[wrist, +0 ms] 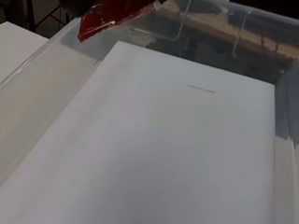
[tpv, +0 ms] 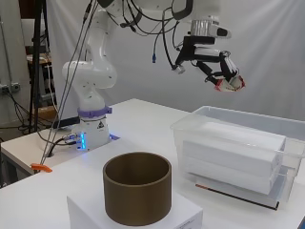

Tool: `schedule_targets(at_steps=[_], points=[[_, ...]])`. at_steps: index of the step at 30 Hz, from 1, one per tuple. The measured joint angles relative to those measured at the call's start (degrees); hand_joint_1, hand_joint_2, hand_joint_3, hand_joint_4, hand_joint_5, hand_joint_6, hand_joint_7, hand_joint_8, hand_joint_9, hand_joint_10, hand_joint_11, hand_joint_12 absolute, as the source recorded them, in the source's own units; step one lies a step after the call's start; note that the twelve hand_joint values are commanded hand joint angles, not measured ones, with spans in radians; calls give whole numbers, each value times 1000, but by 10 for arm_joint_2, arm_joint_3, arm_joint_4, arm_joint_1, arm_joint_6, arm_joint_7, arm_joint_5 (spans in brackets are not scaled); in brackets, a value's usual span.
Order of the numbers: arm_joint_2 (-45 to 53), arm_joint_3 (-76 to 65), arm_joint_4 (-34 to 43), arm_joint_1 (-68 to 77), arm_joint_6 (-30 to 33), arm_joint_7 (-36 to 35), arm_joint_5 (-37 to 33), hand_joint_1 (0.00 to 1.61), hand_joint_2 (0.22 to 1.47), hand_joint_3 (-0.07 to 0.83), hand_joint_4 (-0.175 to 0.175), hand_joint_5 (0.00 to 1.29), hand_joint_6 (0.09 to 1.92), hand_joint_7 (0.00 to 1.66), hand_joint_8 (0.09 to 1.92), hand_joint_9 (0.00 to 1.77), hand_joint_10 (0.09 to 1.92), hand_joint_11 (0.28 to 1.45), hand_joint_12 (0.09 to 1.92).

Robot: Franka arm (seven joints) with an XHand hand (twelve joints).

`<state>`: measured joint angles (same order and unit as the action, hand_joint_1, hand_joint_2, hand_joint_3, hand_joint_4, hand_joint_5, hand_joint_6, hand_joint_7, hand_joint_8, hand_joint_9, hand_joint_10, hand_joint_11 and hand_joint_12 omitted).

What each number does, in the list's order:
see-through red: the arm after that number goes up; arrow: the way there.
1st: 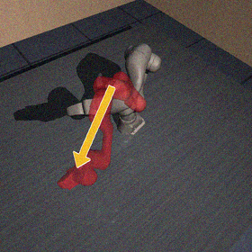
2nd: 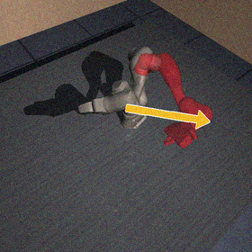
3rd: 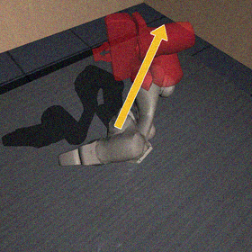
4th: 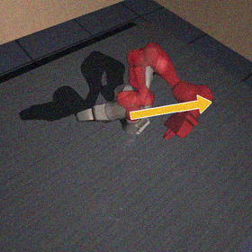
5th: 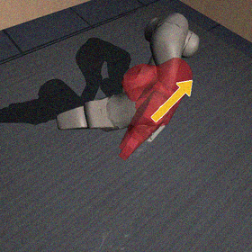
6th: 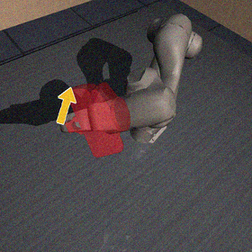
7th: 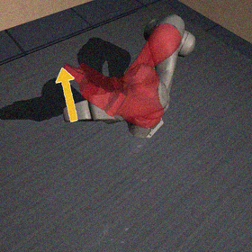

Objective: Teleoperate dual arm-hand system to remove items from a box

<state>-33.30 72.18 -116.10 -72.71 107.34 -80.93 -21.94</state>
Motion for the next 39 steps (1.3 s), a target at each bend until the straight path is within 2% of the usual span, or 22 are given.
schedule_targets(at_steps=[1, 2, 3, 5, 6, 7, 8, 9, 11, 19, 22, 27, 32, 34, 38, 39], points=[[-6, -27, -3, 13, 3, -7, -4, 1118, 1206, 0, -52, 798, 1245, 844, 1527, 1104, 1770, 853, 1823], [-13, -57, -9, 26, 5, -11, -5, 1162, 1208, -1, -113, 792, 1250, 831, 1427, 1091, 1718, 828, 1798], [-18, -90, -18, 35, 8, -11, -2, 1192, 1205, -2, -145, 792, 1170, 854, 1402, 1090, 1656, 811, 1777], [-24, -136, -35, 45, 8, -5, 6, 1220, 1192, -1, -169, 803, 1053, 902, 1370, 1113, 1532, 791, 1733], [-25, -152, -45, 50, 8, 2, 14, 1128, 1189, 0, -46, 816, 1095, 920, 1364, 1131, 1555, 805, 1739], [-25, -162, -53, 51, 11, 8, 27, 1051, 1189, 0, 53, 824, 1141, 934, 1367, 1143, 1596, 820, 1750], [-23, -168, -61, 49, 16, 12, 44, 1004, 1189, 0, 114, 828, 1170, 943, 1384, 1153, 1634, 833, 1763], [-21, -171, -67, 48, 20, 12, 56, 979, 1189, 0, 146, 831, 1187, 949, 1397, 1159, 1658, 841, 1772], [-16, -182, -82, 47, 27, 6, 63, 961, 1188, 0, 169, 835, 1195, 957, 1389, 1163, 1656, 842, 1772], [27, -266, -118, 29, 53, 15, 134, 964, 1179, 0, 175, 852, 1178, 988, 1326, 1171, 1594, 803, 1708], [51, -286, -113, 25, 61, 14, 162, 963, 1181, 0, 175, 849, 1186, 966, 1422, 1157, 1673, 799, 1710], [149, -322, -59, 26, 57, 79, 252, 962, 1183, 1, 175, 844, 1196, 955, 1624, 1186, 1812, 847, 1768], [225, -365, -28, 37, 51, 110, 308, 956, 1188, 1, 175, 833, 1209, 982, 1698, 1232, 1881, 888, 1807], [259, -378, -26, 45, 57, 119, 324, 951, 1192, 1, 175, 826, 1218, 1010, 1675, 1258, 1877, 897, 1810], [324, -405, 4, 68, 62, 149, 367, 952, 1190, 0, 175, 831, 1207, 1092, 1490, 1297, 1753, 896, 1777], [346, -413, 25, 79, 64, 162, 384, 1052, 1183, -1, 53, 835, 1132, 1044, 1419, 1210, 1586, 784, 1629]])
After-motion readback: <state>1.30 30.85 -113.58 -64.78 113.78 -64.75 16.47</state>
